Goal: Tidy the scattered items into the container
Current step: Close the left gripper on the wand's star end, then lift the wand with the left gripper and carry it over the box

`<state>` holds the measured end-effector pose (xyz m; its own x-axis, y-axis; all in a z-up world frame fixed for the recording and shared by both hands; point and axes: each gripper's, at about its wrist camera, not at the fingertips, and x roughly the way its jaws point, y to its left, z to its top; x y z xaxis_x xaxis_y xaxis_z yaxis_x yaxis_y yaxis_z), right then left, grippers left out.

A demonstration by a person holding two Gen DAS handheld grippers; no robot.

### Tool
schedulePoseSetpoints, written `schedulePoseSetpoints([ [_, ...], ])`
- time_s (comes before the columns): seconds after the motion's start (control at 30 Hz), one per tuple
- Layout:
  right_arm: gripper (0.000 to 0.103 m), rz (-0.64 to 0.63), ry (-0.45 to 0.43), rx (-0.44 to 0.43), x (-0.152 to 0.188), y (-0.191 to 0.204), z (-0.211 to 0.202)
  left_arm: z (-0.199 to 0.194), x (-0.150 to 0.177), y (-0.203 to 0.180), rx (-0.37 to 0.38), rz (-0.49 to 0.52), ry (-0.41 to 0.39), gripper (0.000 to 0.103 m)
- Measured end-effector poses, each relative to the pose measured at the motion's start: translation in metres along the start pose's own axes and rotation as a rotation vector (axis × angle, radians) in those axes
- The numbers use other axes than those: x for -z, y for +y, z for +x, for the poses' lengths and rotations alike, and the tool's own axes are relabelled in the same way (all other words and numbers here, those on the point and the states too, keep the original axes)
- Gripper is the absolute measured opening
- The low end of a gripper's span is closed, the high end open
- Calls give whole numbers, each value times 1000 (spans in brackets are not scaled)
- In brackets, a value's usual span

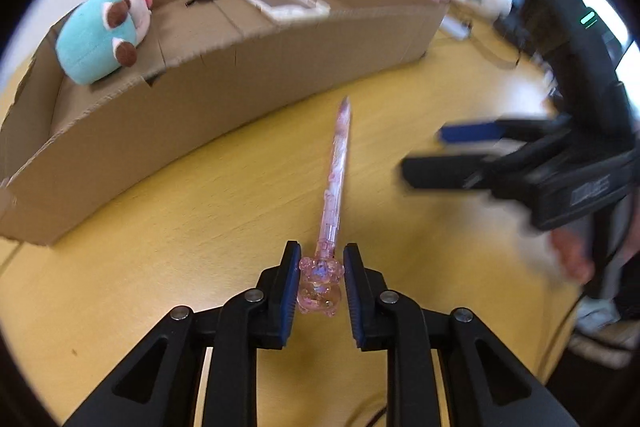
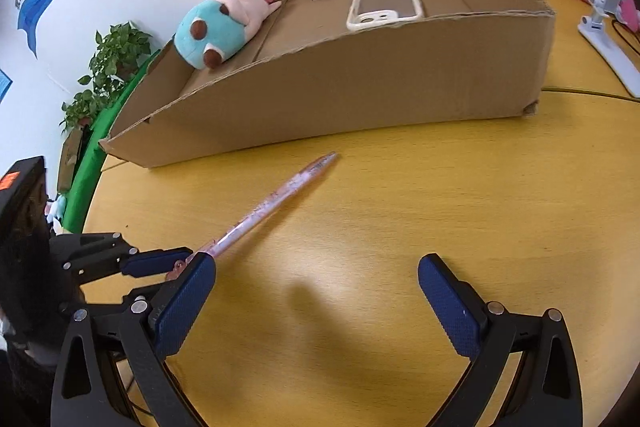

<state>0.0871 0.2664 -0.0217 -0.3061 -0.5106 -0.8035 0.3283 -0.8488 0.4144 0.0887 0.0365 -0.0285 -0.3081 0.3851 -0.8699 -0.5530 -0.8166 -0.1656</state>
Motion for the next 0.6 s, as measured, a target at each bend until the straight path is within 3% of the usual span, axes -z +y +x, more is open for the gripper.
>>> schedulePoseSetpoints([
  [0.23, 97, 93, 33, -210, -7, 8, 10, -17, 6, -11, 69, -46, -55, 21],
  [0.33, 72, 98, 7, -249, -13, 12, 4, -19, 6, -14, 82, -47, -63, 21],
  [0.4, 41, 87, -23, -254, -17, 15, -3, -21, 5, -15, 93, -49, -75, 21],
  [0.47, 21, 78, -57, -259, -22, 18, -12, -23, 5, -15, 108, -53, -91, 21],
  [0.6, 16, 40, -113, -244, -30, 30, -31, -31, 0, -16, 131, -57, -123, 21],
])
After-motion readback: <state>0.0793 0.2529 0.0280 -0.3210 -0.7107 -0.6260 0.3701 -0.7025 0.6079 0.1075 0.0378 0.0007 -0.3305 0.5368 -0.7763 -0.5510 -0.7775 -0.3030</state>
